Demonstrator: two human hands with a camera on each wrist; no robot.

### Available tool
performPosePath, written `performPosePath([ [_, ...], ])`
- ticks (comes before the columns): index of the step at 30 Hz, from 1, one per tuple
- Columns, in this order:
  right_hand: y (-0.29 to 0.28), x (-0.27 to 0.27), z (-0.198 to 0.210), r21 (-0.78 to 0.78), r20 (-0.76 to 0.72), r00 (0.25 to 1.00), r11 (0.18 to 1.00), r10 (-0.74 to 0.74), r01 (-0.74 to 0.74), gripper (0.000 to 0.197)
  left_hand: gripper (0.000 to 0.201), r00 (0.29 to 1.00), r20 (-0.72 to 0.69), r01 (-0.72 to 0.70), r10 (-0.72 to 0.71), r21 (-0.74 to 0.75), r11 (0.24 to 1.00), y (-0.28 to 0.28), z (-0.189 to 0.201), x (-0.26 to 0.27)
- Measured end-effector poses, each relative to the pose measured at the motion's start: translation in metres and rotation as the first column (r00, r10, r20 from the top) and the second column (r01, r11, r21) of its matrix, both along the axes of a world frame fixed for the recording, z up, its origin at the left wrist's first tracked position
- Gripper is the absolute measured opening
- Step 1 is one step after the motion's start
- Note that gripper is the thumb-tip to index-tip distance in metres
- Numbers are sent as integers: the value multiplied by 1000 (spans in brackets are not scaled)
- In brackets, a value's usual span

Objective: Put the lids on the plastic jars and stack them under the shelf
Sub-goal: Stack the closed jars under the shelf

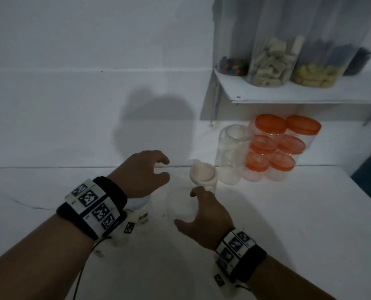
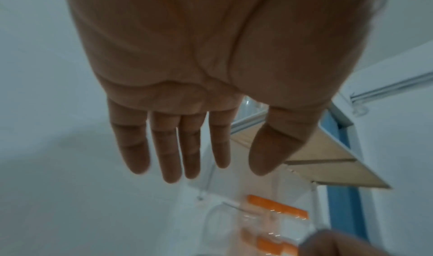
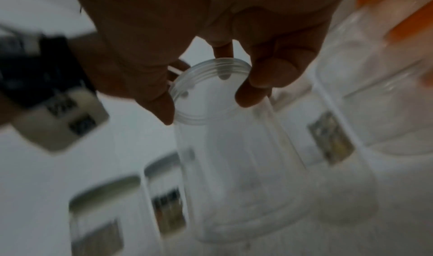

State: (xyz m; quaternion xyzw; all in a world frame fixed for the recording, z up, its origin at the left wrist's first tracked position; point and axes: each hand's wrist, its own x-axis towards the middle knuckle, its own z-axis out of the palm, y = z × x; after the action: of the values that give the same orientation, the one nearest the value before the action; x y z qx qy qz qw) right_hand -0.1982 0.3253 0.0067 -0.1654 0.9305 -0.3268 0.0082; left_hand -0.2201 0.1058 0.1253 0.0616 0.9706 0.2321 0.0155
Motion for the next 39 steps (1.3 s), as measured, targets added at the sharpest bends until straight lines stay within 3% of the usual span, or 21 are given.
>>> performPosePath([
  [4,72,-9,58,-195,-21,993,974,-118,112,84,91,968,187,160,-167,55,986,53,-3,-11],
  [7,116,-31,92,-320,-72,989,942,-132,102,90,99,944,216,200,-248,222,954,107,-17,-25],
  [10,148,-56,110,-375,-83,990,924,-117,78,92,97,984,85,108,-153,394,913,152,-30,-51],
  [13,173,-85,101,-456,-44,991,885,-128,94,94,89,999,21,20,-31,404,915,179,-29,-76],
  [15,190,-105,80,-435,-50,983,890,-179,140,80,85,996,14,-90,93,448,889,188,-26,-93],
  [18,214,-132,45,-240,-200,926,932,-320,271,56,89,969,-11,-211,246,482,851,196,-22,-122],
  [21,229,-159,34,-25,-347,885,946,-311,322,62,95,964,10,-223,265,574,788,202,-18,-143],
  [23,233,-178,40,17,-403,875,953,-271,303,68,95,968,15,-206,251,622,755,207,-14,-152],
  [29,227,-211,52,166,-407,881,929,-242,332,80,93,942,-83,-173,326,713,680,201,-15,-163],
  [35,219,-210,51,200,-388,885,914,-258,354,69,93,920,-107,-186,378,727,661,201,-21,-185],
  [39,230,-202,52,-21,-489,797,918,-354,395,71,97,921,-106,-211,375,672,710,212,-26,-203],
])
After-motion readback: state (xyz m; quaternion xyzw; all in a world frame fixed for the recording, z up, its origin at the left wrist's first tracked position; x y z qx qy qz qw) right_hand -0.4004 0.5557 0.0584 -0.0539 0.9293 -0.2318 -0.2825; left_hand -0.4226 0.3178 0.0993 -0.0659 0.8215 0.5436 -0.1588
